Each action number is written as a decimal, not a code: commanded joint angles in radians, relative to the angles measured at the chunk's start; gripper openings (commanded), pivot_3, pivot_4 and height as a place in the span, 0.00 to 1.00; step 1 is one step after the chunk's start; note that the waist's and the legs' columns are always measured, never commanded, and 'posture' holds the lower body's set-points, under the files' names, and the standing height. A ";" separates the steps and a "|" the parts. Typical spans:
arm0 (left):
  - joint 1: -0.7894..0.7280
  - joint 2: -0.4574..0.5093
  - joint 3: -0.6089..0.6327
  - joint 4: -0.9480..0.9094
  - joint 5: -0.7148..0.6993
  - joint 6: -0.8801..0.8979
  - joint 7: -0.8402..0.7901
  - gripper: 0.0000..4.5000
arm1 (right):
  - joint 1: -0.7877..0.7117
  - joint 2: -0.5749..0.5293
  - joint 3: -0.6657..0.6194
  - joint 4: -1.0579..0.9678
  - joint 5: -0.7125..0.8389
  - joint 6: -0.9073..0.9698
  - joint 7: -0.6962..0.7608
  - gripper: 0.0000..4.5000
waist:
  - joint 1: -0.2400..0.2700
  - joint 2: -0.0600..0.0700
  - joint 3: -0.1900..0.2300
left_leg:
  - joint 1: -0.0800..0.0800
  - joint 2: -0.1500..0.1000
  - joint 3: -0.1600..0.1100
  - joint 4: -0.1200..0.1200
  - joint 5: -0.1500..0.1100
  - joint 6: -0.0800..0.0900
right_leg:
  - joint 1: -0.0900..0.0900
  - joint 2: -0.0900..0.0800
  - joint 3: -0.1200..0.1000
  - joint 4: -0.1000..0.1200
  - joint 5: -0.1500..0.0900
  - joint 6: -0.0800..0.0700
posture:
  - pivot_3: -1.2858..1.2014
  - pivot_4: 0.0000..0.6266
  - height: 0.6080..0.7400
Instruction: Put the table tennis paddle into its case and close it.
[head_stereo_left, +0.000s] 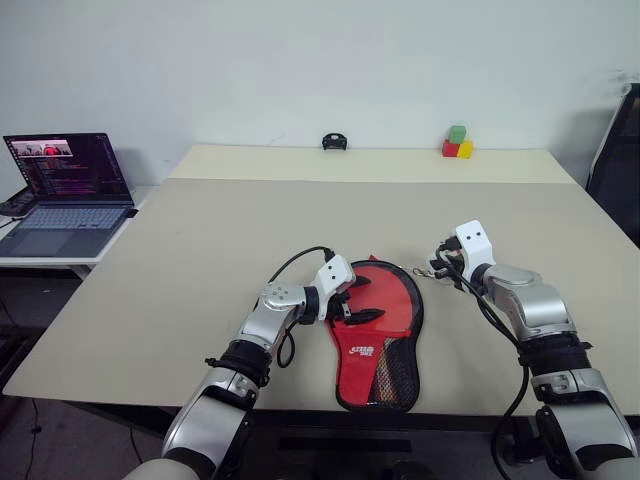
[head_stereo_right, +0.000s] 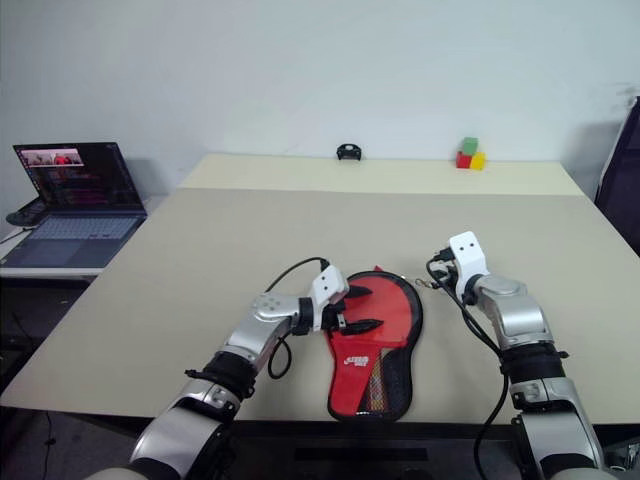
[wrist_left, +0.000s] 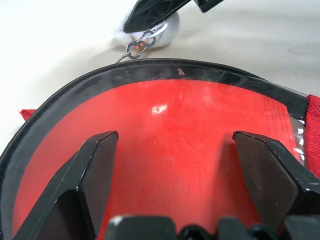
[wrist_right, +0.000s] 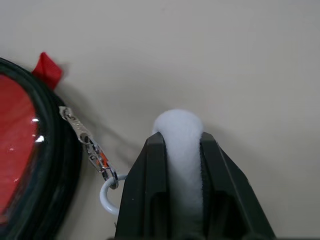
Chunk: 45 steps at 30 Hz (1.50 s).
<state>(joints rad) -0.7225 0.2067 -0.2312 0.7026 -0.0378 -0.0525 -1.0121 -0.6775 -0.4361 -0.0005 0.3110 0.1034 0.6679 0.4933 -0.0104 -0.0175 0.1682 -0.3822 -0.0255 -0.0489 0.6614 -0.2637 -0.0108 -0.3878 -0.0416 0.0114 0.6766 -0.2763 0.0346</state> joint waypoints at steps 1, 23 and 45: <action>0.019 -0.014 -0.035 0.066 0.035 0.009 -0.008 0.89 | 0.101 -0.058 -0.038 -0.246 0.050 0.135 0.027 0.07 | 0.010 0.001 -0.001 | -0.001 0.000 0.000 0.000 0.000 0.000 | 0.000 0.002 0.000 -0.001 0.000 0.000 | 0.52 0.24 1.00; -0.052 -0.068 -0.047 0.191 0.068 -0.051 -0.006 0.89 | 0.528 -0.309 -0.225 -0.958 0.450 0.696 0.162 0.07 | 0.035 0.004 -0.003 | -0.003 0.000 -0.009 0.000 -0.002 0.003 | 0.009 0.002 -0.010 -0.016 -0.003 0.006 | 0.52 0.24 1.00; -0.099 -0.133 -0.070 0.275 0.090 -0.086 -0.016 0.89 | 0.829 -0.311 -0.321 -1.190 0.666 0.736 0.132 0.06 | 0.063 0.005 -0.008 | -0.014 -0.017 -0.027 0.001 -0.006 0.010 | 0.016 -0.014 -0.029 -0.030 -0.005 0.011 | 0.52 0.24 1.00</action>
<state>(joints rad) -0.8480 0.0823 -0.2658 0.9171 0.0009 -0.1514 -1.0348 0.1418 -0.7483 -0.3286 -0.8285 0.7278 1.3872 0.6219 0.0523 -0.0123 0.1603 -0.3958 -0.0423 -0.0756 0.6622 -0.2701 -0.0006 -0.3723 -0.0558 -0.0178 0.6473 -0.2817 0.0458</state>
